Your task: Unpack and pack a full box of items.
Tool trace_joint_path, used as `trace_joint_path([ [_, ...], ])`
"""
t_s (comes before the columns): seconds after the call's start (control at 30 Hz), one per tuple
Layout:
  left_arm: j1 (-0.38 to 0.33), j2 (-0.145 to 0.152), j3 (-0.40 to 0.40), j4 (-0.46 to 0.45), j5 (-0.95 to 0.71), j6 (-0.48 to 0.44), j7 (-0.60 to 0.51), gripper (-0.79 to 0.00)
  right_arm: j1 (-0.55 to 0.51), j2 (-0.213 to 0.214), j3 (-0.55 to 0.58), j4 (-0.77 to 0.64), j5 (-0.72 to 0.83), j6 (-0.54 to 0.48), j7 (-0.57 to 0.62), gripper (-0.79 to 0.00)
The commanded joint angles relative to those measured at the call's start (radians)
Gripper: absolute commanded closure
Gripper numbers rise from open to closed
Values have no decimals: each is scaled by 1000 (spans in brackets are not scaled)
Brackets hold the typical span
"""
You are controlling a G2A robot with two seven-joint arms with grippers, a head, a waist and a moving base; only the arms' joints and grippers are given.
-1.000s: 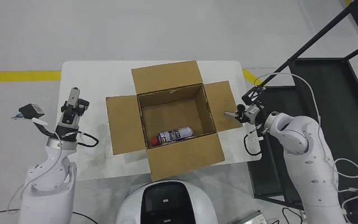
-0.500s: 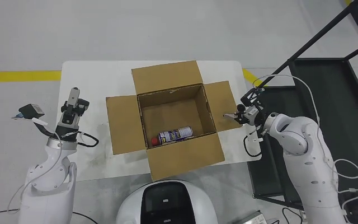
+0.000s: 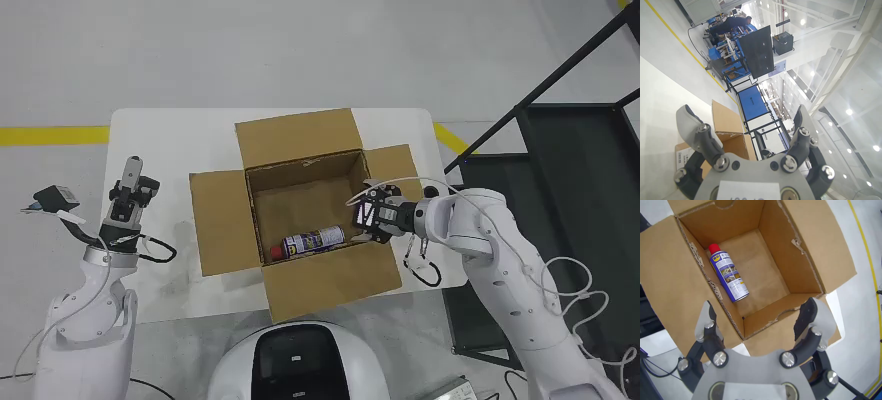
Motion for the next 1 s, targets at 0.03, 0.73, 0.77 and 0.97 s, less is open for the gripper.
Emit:
trace_joint_path([
  [0.03,0,0,0,0,0,0,0,-785,48,-7,-68,24,-39,29,1,-785],
  [0.73,0,0,0,0,0,0,0,-785,90,-12,-129,38,-97,33,-21,-785],
  [0.77,0,0,0,0,0,0,0,-785,110,-14,-147,46,-107,33,-10,-785],
  [0.97,0,0,0,0,0,0,0,-785,261,-47,-325,127,-111,25,81,-785],
])
